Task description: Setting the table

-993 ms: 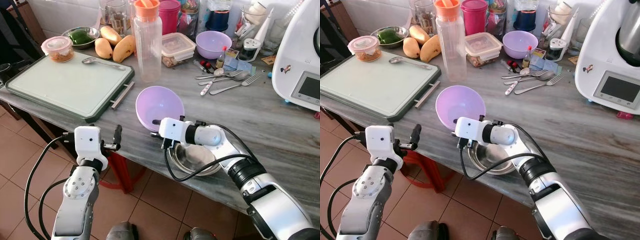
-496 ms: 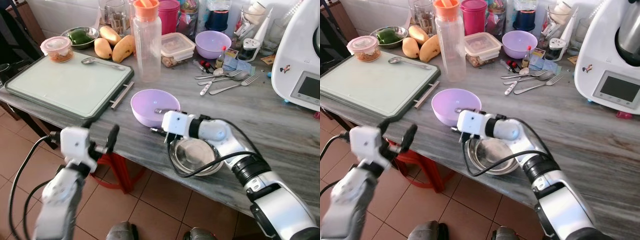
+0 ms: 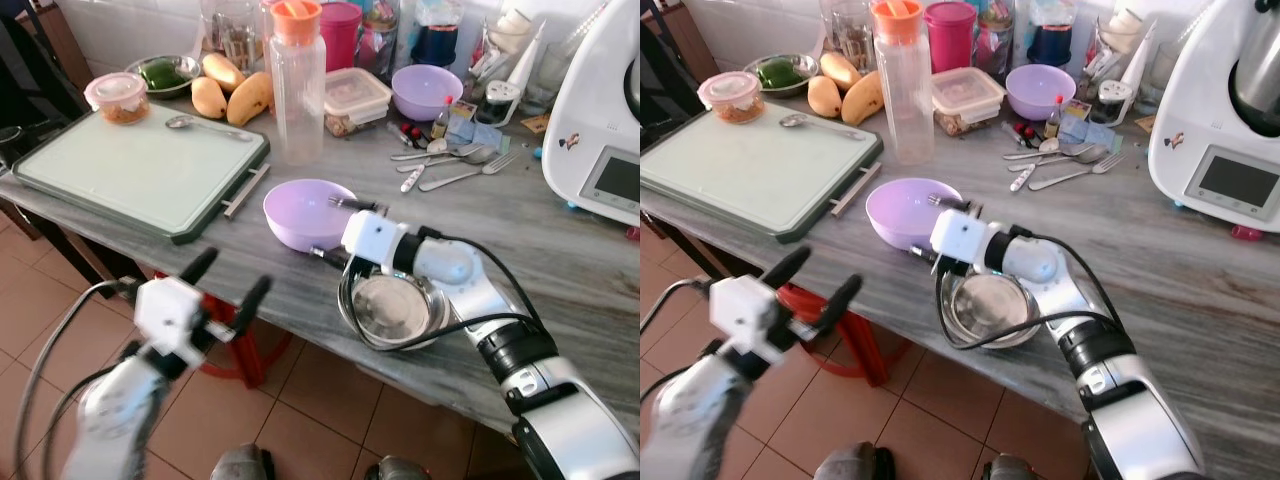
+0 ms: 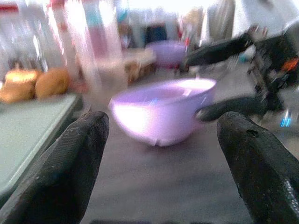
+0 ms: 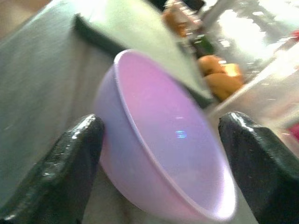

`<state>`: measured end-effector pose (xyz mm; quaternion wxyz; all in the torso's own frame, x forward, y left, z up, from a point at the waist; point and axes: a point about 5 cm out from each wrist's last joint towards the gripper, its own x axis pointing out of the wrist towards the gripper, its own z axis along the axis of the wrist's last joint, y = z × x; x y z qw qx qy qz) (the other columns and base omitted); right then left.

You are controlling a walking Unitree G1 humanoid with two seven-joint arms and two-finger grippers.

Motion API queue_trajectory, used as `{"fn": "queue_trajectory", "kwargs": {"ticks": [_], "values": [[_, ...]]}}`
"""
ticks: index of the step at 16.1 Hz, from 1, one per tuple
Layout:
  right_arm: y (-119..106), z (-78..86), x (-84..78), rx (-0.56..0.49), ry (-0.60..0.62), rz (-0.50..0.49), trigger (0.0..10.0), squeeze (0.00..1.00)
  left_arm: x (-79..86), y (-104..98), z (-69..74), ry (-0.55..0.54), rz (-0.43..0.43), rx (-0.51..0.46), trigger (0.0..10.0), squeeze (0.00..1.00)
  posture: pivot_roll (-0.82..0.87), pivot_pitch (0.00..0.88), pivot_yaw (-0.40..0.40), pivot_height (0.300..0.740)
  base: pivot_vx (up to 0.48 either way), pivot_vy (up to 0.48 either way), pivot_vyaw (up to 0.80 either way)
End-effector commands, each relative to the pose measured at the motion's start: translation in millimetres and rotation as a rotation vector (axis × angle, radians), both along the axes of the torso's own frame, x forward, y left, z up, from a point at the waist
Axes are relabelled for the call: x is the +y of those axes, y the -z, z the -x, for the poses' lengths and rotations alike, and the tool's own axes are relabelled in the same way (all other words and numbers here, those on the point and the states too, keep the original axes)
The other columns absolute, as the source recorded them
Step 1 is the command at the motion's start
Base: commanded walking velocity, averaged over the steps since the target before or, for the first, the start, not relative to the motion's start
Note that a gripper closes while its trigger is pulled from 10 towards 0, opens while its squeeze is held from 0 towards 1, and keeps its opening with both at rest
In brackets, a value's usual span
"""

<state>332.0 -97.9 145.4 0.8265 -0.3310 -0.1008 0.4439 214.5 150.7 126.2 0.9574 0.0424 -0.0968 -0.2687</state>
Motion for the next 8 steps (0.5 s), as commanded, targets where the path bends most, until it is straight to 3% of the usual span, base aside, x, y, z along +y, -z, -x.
{"fn": "queue_trajectory", "kwargs": {"ticks": [1, 4, 8], "values": [[-12.4, -1.1, -2.9, -0.061, 0.044, -0.057, 10.0, 1.0, -6.8, -3.4, -5.1, 0.007, -0.01, -0.023, 10.0, 0.0, 0.02, 0.0, 0.0, 0.74, 0.0, 0.0, 0.0], [-28.9, 3.7, -8.4, -0.168, 0.128, -0.137, 10.0, 1.0, -14.8, -10.1, -15.3, -0.016, 0.03, -0.056, 10.0, 0.0, -0.01, 0.0, 0.001, 0.74, 0.0, 0.0, 0.0], [-30.9, 14.1, -18.4, -0.206, 0.205, -0.172, 10.0, 1.0, -17.0, -7.8, -21.6, -0.03, 0.036, -0.068, 10.0, 0.0, -0.02, 0.0, 0.0, 0.74, 0.0, 0.0, 0.0]]}}
